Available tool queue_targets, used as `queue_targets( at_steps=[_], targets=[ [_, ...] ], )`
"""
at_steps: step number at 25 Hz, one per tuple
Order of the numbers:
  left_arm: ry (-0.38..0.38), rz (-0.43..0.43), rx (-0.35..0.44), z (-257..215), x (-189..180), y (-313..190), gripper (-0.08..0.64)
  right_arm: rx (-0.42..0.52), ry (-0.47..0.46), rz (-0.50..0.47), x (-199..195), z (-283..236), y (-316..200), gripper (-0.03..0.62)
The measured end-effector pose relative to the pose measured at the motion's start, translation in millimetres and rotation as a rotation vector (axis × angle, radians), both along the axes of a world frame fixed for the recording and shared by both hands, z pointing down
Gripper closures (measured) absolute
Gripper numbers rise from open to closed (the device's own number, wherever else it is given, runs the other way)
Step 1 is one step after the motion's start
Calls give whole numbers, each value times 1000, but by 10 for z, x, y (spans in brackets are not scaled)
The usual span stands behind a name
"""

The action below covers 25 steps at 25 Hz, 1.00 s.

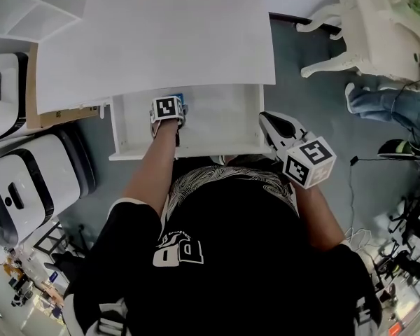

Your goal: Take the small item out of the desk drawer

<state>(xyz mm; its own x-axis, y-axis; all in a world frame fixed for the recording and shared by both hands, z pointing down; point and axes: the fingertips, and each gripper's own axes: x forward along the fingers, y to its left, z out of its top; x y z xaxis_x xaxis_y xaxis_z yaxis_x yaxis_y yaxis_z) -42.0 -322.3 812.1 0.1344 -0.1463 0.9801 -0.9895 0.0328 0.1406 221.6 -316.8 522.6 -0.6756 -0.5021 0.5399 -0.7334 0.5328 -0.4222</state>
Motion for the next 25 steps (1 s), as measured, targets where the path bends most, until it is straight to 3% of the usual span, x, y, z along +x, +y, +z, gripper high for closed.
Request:
queue_targets(
  at_steps=[16, 25],
  targets=[
    [-2, -1, -22, 76, -7, 28, 153, -11, 0, -1, -92, 54, 0, 583],
    [8, 30, 5, 46, -12, 37, 153, -17, 7, 11, -127, 47, 30, 583]
  ],
)
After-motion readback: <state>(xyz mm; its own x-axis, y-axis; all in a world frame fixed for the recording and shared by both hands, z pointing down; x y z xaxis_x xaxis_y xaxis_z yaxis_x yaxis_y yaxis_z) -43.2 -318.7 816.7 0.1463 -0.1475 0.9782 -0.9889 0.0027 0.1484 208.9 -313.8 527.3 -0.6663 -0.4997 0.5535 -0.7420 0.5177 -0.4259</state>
